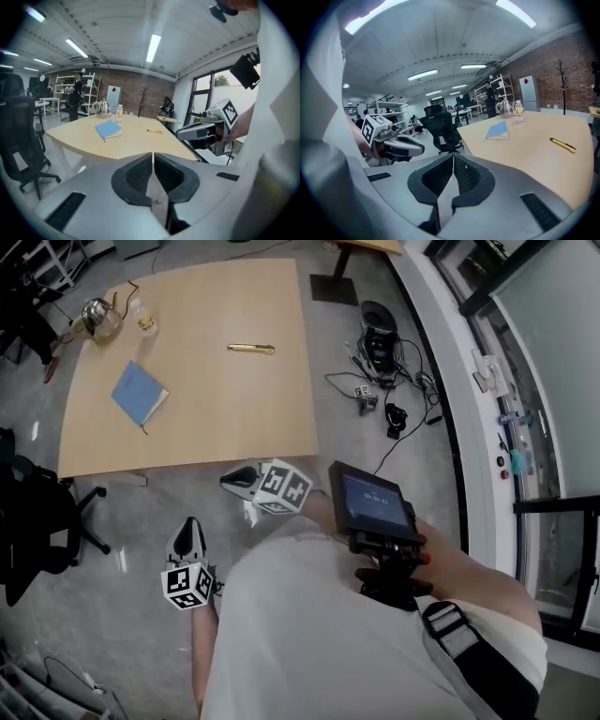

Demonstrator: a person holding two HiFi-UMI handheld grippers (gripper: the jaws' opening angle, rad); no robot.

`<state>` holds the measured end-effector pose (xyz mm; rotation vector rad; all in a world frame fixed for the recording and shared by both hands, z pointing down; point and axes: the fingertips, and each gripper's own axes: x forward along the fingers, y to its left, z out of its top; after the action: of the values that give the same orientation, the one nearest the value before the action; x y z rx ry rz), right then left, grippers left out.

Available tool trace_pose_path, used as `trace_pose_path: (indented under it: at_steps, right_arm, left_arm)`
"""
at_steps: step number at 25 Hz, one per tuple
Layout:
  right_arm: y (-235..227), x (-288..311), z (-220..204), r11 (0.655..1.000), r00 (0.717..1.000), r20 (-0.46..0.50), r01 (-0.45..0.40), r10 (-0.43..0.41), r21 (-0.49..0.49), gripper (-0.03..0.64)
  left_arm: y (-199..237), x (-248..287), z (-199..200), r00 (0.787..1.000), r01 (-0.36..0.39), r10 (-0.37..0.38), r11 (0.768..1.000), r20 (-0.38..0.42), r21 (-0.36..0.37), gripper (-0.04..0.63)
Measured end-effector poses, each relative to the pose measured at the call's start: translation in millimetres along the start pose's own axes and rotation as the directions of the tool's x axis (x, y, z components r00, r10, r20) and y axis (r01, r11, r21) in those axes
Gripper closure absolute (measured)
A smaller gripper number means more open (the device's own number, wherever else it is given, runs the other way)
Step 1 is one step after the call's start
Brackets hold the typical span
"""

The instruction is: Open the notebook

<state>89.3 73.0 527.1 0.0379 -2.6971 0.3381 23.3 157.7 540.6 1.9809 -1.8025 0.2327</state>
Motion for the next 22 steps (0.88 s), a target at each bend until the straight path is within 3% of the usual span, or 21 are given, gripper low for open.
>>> trace_pose_path:
  at_steps: [10, 22]
  right_arm:
    - [-8, 46, 33, 1.000, 1.000, 0.008, 0.006, -0.006, -0.028, 0.598]
    - [-46, 100, 21, 0.996, 0.996, -0.016, -0.084, 0.085, 0.038, 0.599]
  left_arm:
    - [59, -8, 13, 0.999, -0.035, 0.035, 0.999, 0.021, -0.005, 0.575]
    - [91, 31, 6, 0.995, -0.065, 0.061, 0.996, -0.076, -0.058, 0.575]
